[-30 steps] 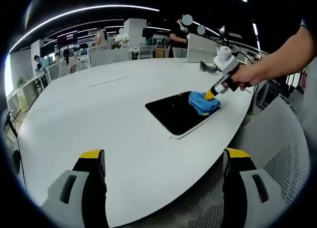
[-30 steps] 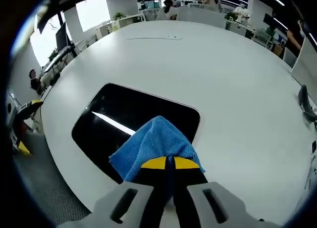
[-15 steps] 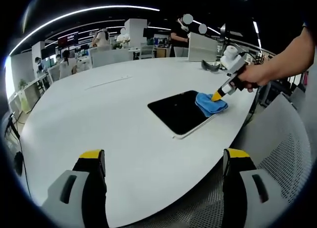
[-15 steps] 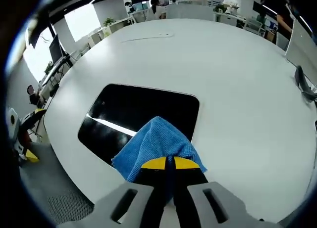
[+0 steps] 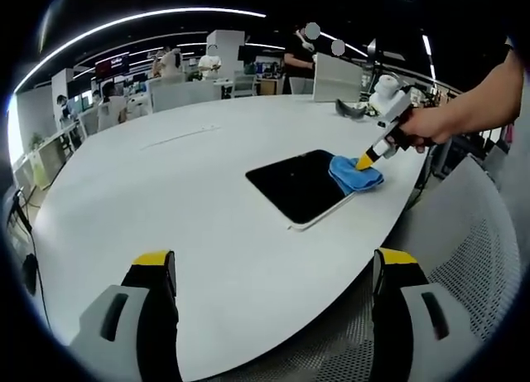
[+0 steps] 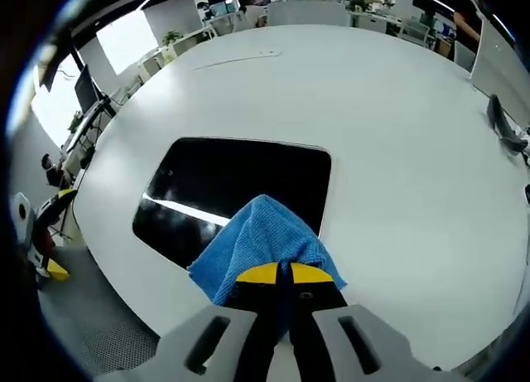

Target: Wipe the mirror surface with the cleaning cloth until all visible marks leave the cleaned area.

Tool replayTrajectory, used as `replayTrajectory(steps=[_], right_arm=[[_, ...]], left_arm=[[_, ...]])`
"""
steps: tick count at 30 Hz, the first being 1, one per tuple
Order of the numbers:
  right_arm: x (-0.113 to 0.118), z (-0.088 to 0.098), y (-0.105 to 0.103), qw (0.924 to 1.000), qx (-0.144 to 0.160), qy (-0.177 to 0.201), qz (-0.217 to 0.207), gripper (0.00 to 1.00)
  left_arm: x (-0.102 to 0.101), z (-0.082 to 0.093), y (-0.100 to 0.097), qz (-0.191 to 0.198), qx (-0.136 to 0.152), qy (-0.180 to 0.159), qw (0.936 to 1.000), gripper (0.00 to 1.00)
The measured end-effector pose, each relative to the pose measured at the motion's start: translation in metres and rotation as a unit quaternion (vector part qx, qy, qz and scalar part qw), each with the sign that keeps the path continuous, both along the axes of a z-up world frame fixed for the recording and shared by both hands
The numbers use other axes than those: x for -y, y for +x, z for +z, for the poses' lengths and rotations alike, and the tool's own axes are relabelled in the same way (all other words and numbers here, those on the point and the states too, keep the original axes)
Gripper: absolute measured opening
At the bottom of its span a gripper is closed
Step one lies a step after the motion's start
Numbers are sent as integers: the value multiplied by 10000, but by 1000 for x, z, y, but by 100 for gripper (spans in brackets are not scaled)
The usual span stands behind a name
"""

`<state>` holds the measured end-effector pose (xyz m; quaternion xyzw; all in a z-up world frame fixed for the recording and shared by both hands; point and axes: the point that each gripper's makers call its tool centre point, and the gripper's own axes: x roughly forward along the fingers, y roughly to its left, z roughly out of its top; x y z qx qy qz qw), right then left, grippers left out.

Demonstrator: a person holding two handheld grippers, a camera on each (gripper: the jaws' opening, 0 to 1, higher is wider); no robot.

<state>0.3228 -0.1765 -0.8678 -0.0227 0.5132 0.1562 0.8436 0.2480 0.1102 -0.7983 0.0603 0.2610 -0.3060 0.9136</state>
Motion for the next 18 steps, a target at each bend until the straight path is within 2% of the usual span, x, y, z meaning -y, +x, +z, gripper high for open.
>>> replayTrajectory(steps=[4, 18], right_arm=[[0, 0, -4, 9999, -54, 51, -76, 0], [-1, 1, -3, 10000, -8, 18, -71, 0]], left_arm=[[0, -3, -2, -10, -106, 25, 9999, 99], [2, -1, -2, -23, -98, -36, 9999, 99]])
